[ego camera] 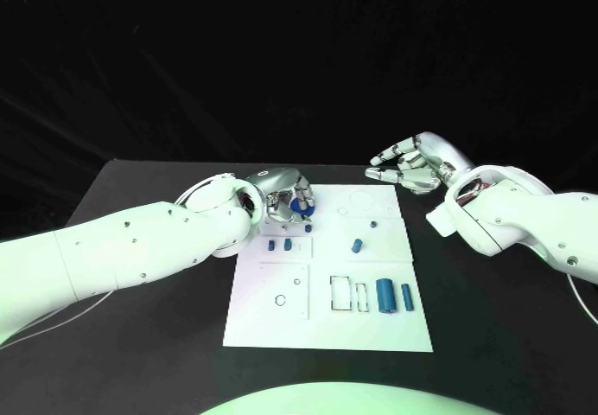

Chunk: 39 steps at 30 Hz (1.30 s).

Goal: Assemble the parts on the task board

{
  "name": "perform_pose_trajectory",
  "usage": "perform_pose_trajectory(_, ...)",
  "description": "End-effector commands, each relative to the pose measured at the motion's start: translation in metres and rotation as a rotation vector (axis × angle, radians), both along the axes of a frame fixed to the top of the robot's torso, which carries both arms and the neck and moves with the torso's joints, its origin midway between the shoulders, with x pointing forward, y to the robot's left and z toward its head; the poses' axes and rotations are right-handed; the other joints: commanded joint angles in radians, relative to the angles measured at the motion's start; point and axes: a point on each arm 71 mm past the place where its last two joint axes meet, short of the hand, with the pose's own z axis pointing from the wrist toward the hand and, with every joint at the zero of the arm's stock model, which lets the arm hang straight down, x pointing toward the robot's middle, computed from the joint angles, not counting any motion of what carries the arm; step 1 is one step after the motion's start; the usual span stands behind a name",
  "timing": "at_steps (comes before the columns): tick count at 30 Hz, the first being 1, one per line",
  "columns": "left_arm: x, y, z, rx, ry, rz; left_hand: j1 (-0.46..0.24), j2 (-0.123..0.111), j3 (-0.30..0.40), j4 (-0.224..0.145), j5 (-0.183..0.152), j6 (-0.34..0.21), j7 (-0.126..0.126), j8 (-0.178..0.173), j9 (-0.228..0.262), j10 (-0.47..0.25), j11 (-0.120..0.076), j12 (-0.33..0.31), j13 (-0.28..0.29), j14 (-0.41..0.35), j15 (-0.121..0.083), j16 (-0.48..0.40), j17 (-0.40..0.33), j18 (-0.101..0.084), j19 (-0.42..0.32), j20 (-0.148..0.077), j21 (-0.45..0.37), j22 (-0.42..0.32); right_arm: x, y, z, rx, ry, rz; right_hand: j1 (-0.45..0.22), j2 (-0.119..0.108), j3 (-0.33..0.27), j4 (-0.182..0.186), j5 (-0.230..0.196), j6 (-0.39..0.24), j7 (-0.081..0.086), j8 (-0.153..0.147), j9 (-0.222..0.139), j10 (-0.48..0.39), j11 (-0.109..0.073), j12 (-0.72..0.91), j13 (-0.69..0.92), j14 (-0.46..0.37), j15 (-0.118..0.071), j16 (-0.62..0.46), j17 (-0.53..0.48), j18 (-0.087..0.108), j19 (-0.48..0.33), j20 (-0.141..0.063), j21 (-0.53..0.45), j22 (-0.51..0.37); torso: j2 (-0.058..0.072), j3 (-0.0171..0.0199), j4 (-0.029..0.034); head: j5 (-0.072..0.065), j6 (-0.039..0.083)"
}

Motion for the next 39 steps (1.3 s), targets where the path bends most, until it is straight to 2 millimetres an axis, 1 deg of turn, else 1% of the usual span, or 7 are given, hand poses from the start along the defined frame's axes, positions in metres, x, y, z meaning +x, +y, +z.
perform_pose_trajectory(1,-0.002,-0.007,-0.003,0.075,-0.06,-0.08,-0.002,-0.004,-0.007,0.001,0.003,0.012,-0.002,-0.009,-0.004,0.004,0.003,-0.011,-0.012,0.015,-0.001,0.016,0.011,0.004,0.009,-0.001,0.009,0.005,-0.001,0.002,0.0,-0.001,-0.006,0.013,-0.007,0.0,-0.004,-0.001,0.004,-0.004,-0.004,0.004,-0.001,-0.006,0.001,-0.004,0.097,0.078,-0.009,-0.002,0.159,0.011,-0.008,0.001,-0.004,0.018,0.0,-0.0008,-0.0002,-0.003,0.002)
perform_pose_trajectory(4,0.0,-0.01,-0.007,0.101,-0.052,-0.085,0.0,0.0,-0.011,0.001,0.004,0.022,-0.005,-0.02,-0.01,0.005,0.004,-0.022,-0.025,0.033,-0.001,0.046,0.038,0.003,0.016,0.0,0.025,0.018,-0.001,0.002,0.0,0.0,-0.006,0.013,-0.007,0.0,-0.004,-0.001,0.004,-0.004,-0.004,0.004,-0.001,-0.006,0.001,-0.004,0.097,0.078,-0.009,-0.002,0.159,0.011,-0.008,0.001,-0.004,0.018,0.0,-0.0005,0.0002,-0.005,0.001)
perform_pose_trajectory(9,0.001,-0.011,-0.012,0.144,-0.032,-0.086,0.006,0.008,-0.016,-0.002,0.004,0.043,-0.007,-0.044,-0.018,0.007,0.01,-0.044,-0.049,0.057,0.005,0.092,0.078,-0.006,0.043,0.004,0.082,0.083,-0.001,0.002,0.0,0.0,-0.006,0.014,-0.007,0.0,-0.004,-0.001,0.004,-0.004,-0.004,0.004,-0.001,-0.006,0.001,-0.004,0.097,0.078,-0.009,-0.002,0.159,0.011,-0.008,0.001,-0.004,0.018,0.0,0.0,0.0005,-0.007,0.002)
perform_pose_trajectory(14,0.003,-0.012,-0.016,0.178,-0.013,-0.083,0.013,0.015,-0.016,-0.005,0.004,0.065,-0.008,-0.058,-0.021,0.009,0.014,-0.061,-0.066,0.069,0.005,0.117,0.097,-0.011,0.056,0.008,0.116,0.122,-0.001,0.002,0.0,0.0,-0.005,0.015,-0.007,0.0,-0.004,-0.001,0.004,-0.004,-0.004,0.004,-0.001,-0.006,0.001,-0.004,0.097,0.078,-0.009,-0.002,0.159,0.011,-0.008,0.001,-0.004,0.018,0.0,0.0,0.0012,-0.007,-0.001)
perform_pose_trajectory(20,0.004,-0.014,-0.019,0.204,0.01,-0.087,0.016,0.025,-0.012,-0.005,0.005,0.098,-0.017,-0.079,-0.02,0.042,0.007,-0.079,-0.087,0.111,0.0,0.17,0.161,-0.026,0.097,0.009,0.194,0.219,-0.001,0.003,0.0,0.001,-0.004,0.016,-0.007,0.0,-0.004,-0.001,0.004,-0.004,-0.004,0.004,-0.001,-0.006,0.001,-0.004,0.097,0.078,-0.009,-0.002,0.159,0.011,-0.008,0.001,-0.004,0.018,-0.001,0.0001,0.0009,-0.007,-0.003)
perform_pose_trajectory(31,0.004,-0.017,-0.023,0.222,0.015,-0.087,0.044,0.041,0.018,-0.014,0.006,0.132,-0.014,-0.11,-0.019,0.09,-0.002,-0.116,-0.116,0.13,-0.008,0.193,0.181,-0.033,0.118,0.004,0.245,0.277,-0.001,0.003,0.0,0.002,-0.004,0.018,-0.007,0.001,-0.005,-0.001,0.004,-0.004,-0.004,0.004,-0.001,-0.007,0.001,-0.005,0.097,0.077,-0.009,-0.003,0.158,0.011,-0.008,0.001,-0.005,0.017,-0.001,0.0007,0.0014,-0.006,-0.004)
perform_pose_trajectory(39,0.006,-0.019,-0.025,0.227,0.016,-0.083,0.056,0.044,0.045,-0.019,0.007,0.146,-0.011,-0.127,-0.019,0.112,-0.005,-0.139,-0.13,0.134,-0.012,0.198,0.181,-0.035,0.12,0.001,0.26,0.293,-0.001,0.004,0.0,0.002,-0.003,0.02,-0.007,0.001,-0.005,-0.001,0.004,-0.004,-0.004,0.004,-0.001,-0.007,0.001,-0.005,0.097,0.077,-0.009,-0.003,0.158,0.011,-0.008,0.001,-0.005,0.017,-0.001,0.0004,0.0007,-0.006,-0.002)
